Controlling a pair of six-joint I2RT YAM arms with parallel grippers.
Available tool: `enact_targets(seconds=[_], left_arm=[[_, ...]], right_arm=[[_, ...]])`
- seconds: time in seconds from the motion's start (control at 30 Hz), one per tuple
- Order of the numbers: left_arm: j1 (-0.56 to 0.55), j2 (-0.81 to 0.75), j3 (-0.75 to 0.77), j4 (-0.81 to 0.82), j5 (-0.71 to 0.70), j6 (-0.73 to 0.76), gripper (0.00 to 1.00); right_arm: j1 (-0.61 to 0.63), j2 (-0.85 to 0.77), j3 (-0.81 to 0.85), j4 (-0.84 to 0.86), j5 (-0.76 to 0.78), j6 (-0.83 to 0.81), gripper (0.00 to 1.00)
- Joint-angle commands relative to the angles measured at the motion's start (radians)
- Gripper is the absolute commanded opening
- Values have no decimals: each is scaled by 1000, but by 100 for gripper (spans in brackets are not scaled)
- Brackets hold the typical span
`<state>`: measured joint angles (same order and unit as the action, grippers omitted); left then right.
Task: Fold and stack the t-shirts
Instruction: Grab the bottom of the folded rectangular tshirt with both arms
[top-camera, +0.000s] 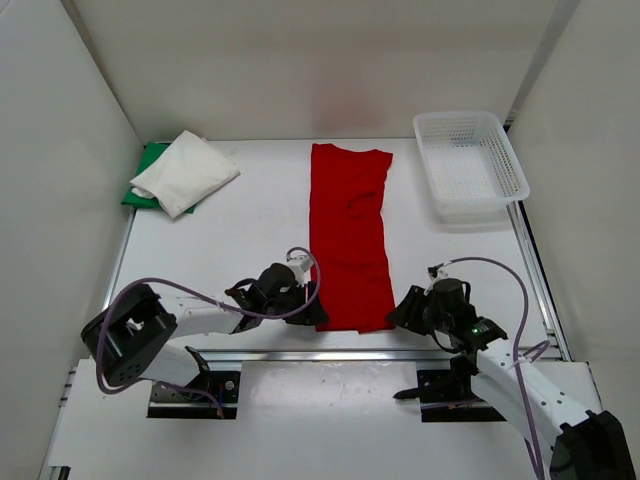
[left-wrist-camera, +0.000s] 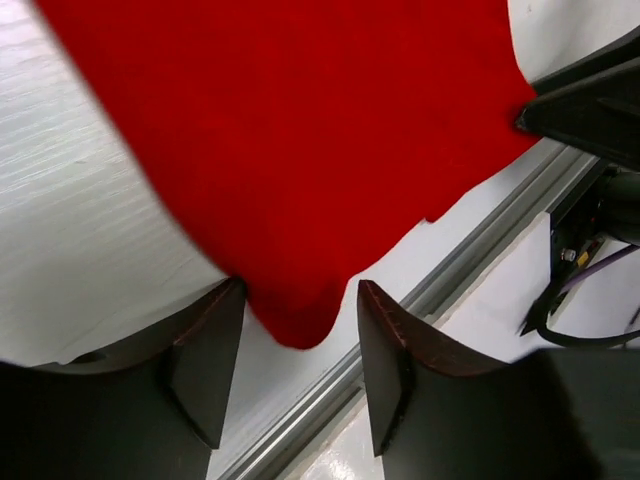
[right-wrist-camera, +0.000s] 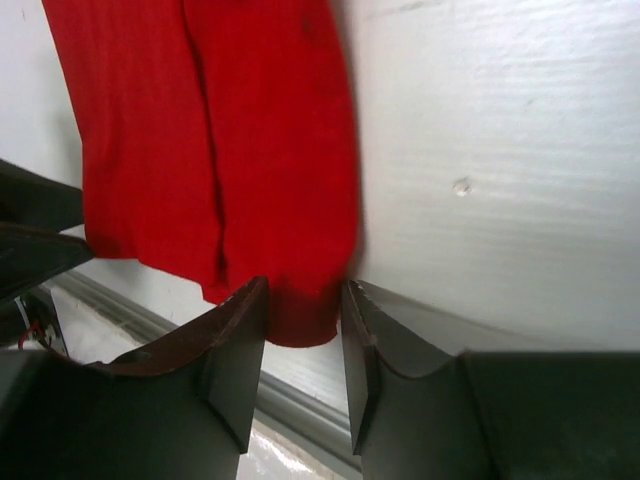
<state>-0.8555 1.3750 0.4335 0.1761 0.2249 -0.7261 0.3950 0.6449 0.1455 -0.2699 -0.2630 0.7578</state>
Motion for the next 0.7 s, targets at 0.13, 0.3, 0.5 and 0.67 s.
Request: enact_targets(seconds=[0.13,0.3,0.5,0.67], left_arm=[[-30,35,11,13,7,-18,47],[-30,-10,-4,-77,63,-13,9],[-21,-316,-186,-288,72,-68,0],[9,-455,-124,-362,73,-93,0]], right_arm=[[79,-39,-35,-43,13,74,22],[145,-39,-12,-46,-4,95,0],[512,-183,23,-211,186,328,0],[428,-128,127,-194,132,218,0]])
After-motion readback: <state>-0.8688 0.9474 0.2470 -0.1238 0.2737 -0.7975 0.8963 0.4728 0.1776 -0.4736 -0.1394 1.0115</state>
